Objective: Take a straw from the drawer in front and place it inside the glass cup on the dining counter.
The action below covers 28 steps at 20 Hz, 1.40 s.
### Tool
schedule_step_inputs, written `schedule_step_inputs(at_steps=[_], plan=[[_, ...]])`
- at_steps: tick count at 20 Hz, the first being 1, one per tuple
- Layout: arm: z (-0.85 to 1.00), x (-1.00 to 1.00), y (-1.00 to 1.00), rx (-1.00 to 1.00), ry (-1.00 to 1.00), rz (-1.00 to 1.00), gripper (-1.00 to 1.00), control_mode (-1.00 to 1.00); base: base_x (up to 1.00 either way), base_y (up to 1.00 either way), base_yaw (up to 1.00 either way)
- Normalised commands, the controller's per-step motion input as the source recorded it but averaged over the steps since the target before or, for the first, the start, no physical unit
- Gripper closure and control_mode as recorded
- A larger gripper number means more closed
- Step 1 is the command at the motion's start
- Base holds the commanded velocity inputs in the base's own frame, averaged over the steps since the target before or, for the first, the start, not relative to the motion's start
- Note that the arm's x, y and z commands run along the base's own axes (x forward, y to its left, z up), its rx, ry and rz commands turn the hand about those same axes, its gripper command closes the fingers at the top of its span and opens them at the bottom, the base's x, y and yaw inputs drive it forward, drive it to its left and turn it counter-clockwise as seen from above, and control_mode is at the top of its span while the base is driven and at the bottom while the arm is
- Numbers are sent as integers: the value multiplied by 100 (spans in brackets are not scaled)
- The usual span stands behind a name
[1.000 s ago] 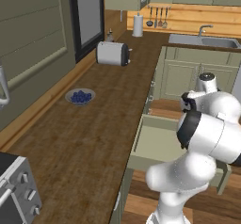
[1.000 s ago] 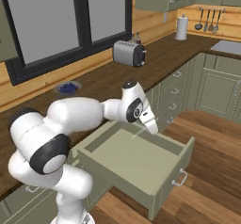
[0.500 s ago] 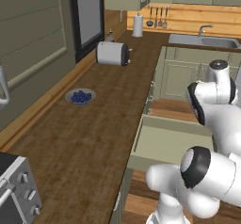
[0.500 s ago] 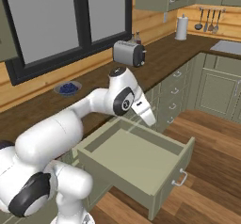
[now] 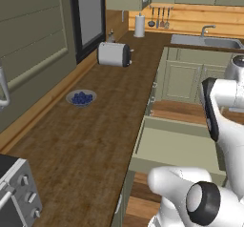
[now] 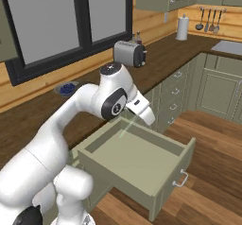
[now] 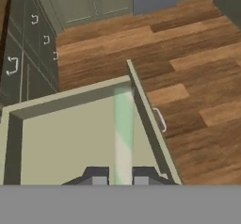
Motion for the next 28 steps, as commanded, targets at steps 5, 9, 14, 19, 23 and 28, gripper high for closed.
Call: schedule_step_inputs(at_steps=[5,9,14,19,23,28], plan=[[7,-51,19,-2,0,28,100,-100,0,0,0],[1,-15,13,-4,-2,17,100,-100,0,0,0],[0,0,3,-2,1,1,100,-100,0,0,0],[-4,0,5,-1,3,0,100,-100,0,0,0],[-4,-1,9,-3,0,0,100,100,-15,9,1],[0,0,0,0,0,0,100,100,-73,3,-3]])
